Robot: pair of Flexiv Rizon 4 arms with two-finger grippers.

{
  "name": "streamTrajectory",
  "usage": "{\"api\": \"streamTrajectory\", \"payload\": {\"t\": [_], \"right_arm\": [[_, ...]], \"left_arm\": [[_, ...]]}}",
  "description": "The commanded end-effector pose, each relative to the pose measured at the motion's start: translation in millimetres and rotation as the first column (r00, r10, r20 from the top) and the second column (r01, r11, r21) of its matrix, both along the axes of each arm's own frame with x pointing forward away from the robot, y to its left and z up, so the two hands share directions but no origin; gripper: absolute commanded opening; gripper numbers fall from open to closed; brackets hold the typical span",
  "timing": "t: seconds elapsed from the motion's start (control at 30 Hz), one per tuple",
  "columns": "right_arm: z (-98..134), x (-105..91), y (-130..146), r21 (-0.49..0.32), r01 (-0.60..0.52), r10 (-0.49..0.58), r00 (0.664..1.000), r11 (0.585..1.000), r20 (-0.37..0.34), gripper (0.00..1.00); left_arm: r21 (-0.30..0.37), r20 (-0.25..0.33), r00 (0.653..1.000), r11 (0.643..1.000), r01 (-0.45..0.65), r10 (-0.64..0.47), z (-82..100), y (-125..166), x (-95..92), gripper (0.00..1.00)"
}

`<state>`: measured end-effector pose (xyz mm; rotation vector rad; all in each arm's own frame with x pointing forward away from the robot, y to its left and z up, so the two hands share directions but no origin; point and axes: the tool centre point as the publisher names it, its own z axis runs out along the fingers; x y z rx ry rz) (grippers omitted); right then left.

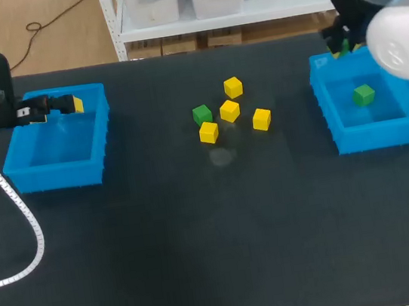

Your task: Put the green cubes in the right bin and the yellow cubes in the left bin.

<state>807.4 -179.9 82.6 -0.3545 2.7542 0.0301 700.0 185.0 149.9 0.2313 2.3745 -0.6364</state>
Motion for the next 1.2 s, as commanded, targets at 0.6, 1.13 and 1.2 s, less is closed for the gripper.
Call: {"api": "streamTrajectory", "payload": {"t": [0.6, 1.13, 1.2], "right_arm": [[16, 4.8, 59, 0.06, -0.132, 0.124, 0.985, 0.989, 0.117, 1.0], [-1, 39.1, 224, 0.184, -0.443, 0.448, 0.894, 0.878, 0.015, 1.0], [-8, 41.0, 236, 0.186, -0.441, 0.451, 0.893, 0.878, -0.011, 1.0]], "left_arm": [[0.0, 0.0, 1.0, 1.0, 0.0, 0.0, 0.0, 0, 0.0, 1.0], [0.0, 0.0, 1.0, 1.0, 0.0, 0.0, 0.0, 0, 0.0, 1.0], [0.0, 0.0, 1.0, 1.0, 0.0, 0.0, 0.0, 0, 0.0, 1.0]]}}
